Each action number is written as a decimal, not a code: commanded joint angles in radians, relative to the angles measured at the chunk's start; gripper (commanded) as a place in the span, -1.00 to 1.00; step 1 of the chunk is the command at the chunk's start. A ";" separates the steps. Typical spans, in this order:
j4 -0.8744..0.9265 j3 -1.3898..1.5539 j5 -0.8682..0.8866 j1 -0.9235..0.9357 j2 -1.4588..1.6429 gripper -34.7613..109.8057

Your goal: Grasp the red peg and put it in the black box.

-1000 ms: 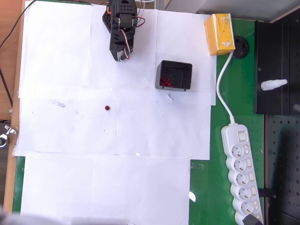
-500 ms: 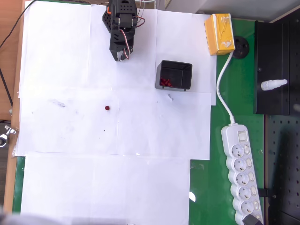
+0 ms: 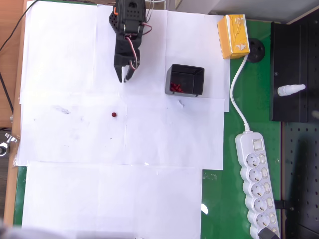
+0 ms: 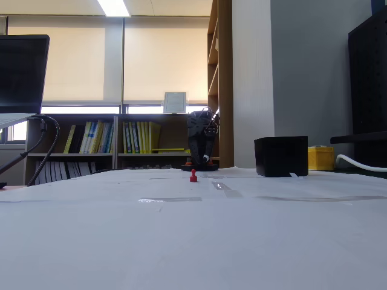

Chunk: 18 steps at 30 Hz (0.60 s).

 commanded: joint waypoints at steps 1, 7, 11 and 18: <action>-0.212 -0.069 0.037 -0.003 0.150 -0.52; -0.548 -0.067 0.051 0.014 0.469 -0.52; -0.951 -0.075 0.037 0.021 0.788 -0.52; -1.195 -0.074 0.041 0.049 0.966 -0.52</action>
